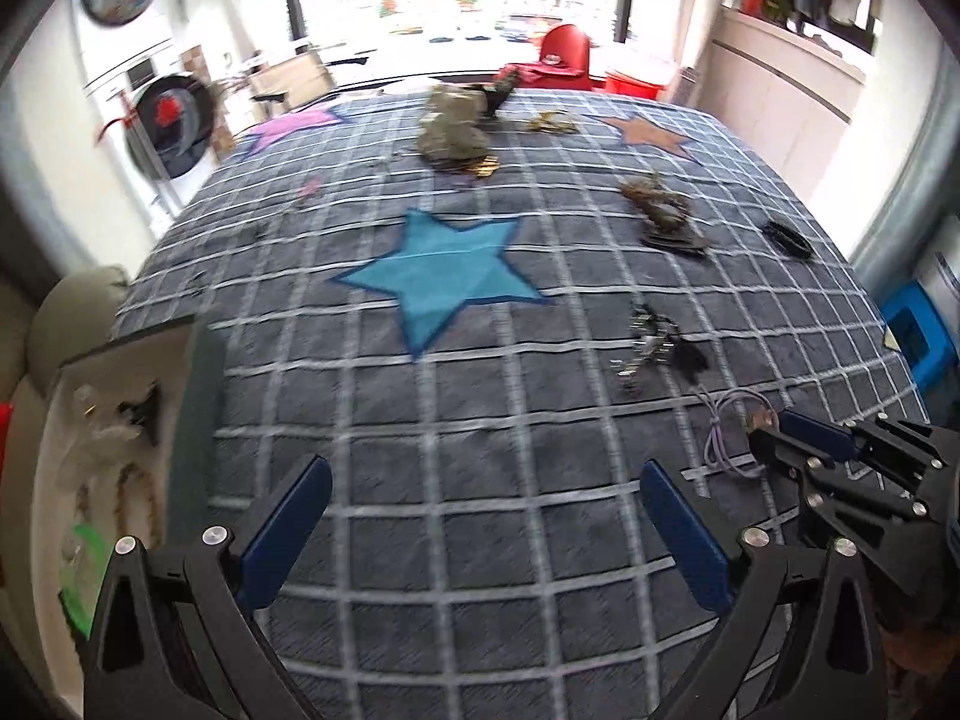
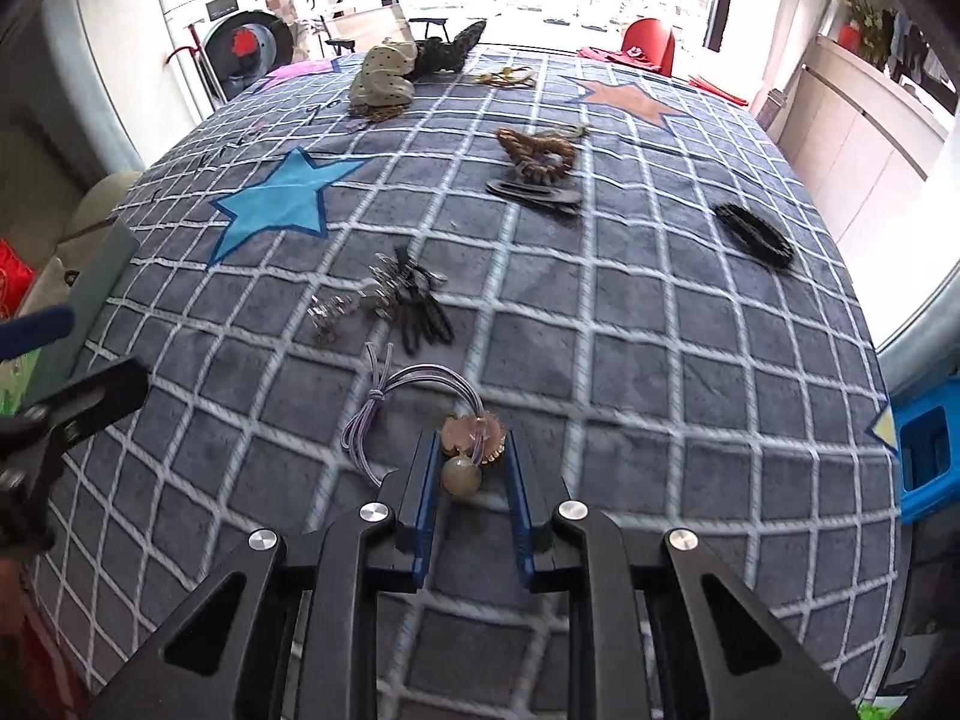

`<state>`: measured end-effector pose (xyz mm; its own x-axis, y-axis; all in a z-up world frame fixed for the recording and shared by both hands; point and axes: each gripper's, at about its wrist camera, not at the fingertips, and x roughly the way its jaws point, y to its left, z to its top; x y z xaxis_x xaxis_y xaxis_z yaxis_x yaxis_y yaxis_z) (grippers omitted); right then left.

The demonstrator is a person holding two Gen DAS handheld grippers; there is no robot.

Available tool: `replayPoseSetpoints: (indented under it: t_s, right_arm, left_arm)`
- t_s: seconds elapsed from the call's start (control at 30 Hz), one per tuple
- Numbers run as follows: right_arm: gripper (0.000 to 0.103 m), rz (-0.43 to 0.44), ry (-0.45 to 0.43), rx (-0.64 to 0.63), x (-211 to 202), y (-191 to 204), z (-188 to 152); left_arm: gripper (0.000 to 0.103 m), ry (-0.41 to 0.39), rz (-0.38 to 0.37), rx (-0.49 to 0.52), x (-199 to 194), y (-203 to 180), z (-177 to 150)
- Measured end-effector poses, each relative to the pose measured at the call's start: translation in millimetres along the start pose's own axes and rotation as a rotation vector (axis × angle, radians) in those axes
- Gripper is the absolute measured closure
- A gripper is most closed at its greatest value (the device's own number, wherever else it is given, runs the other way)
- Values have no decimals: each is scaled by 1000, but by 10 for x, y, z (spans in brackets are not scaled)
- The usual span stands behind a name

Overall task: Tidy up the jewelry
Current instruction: 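Grasp the beaded hair ties with the right tool while the left tool grasps the keychain, then carry the keychain and hair ties to the tray and open both tools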

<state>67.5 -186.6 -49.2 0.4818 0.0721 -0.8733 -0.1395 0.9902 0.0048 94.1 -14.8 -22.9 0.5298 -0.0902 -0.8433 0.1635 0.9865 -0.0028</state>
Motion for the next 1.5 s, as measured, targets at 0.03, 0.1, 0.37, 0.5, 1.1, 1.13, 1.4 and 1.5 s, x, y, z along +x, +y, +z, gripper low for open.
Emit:
replayPoseSetpoints:
  t_s: [0.03,0.1,0.37,0.5,1.1,1.13,1.4,1.5]
  right_arm:
    - [80,-1,-1,10,-25,-49,-40]
    - [80,-2,-3,25,-67,-128,-106]
    - [80,19,-13,74,-191,-356,-290]
    - [80,27,-20,86,-195,-371,-304]
    - [80,77,-29,166,-233,-444,-348]
    - [80,81,-28,171,-237,-445,-353]
    - [80,100,-32,168,-331,-351,-373]
    - [80,107,-35,156,-390,-271,-369]
  left_arm:
    - [11,4,-2,14,35,-49,15]
    - [18,17,-9,40,130,-146,55]
    - [27,44,-108,91,453,-429,288]
    - [48,60,-109,136,564,-554,333]
    - [84,-7,-182,129,119,-479,201]
    - [84,-12,-181,127,77,-461,183]
    - [84,-21,-186,110,-190,-359,-50]
    - [84,-23,-186,98,-286,-307,-153]
